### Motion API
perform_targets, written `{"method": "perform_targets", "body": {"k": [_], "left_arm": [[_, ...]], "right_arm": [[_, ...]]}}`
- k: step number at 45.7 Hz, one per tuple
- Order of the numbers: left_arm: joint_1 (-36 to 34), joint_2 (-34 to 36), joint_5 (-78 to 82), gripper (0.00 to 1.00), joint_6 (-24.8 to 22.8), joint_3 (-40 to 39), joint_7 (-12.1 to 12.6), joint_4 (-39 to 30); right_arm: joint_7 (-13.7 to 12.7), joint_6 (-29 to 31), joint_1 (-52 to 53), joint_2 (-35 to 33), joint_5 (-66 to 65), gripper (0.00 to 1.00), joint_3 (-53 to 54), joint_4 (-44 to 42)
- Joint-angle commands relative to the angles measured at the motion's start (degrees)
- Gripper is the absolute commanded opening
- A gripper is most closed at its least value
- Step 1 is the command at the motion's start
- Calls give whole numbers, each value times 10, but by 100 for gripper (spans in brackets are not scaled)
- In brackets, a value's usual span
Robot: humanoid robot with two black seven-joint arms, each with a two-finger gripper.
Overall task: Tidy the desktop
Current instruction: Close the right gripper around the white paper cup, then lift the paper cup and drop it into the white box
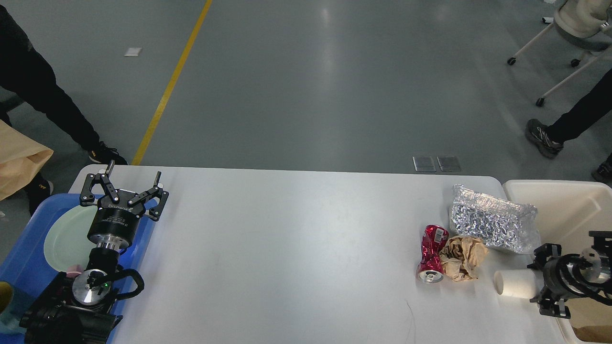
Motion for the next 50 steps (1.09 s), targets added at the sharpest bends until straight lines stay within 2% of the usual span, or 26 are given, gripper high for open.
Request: {"method": "perform_targets", "body": {"k": [1,3,4,8,9,16,23,30,39,45,50], "left_arm": [[0,0,0,96,0,0,0,0],[0,0,0,96,0,0,0,1],[0,0,0,96,0,0,0,0],[0,0,0,96,0,0,0,0],[0,0,0,96,0,0,0,0],[0,0,0,96,0,0,0,1],[0,0,0,96,0,0,0,1],[0,0,0,96,0,0,0,0],[0,0,0,96,0,0,0,0],[0,0,0,96,0,0,0,0],[0,0,0,96,0,0,0,0]], "right_arm": [[0,1,-2,1,-3,53,0,3],[0,4,-1,1,-3,47,-1,6],[0,9,2,1,-5,41,-1,8],[-1,18,8,-2,-38,3,-2,32],[-1,19,10,-4,-48,0,-2,39],[-11,20,25,-13,-93,0,-7,71],[-36,20,66,-43,-98,0,-18,121],[-56,33,152,-41,-143,0,-97,175],[-56,135,334,-35,-214,0,-242,238],[-50,201,498,-4,-288,0,-339,328],[-51,227,611,36,-348,0,-364,414]]}}
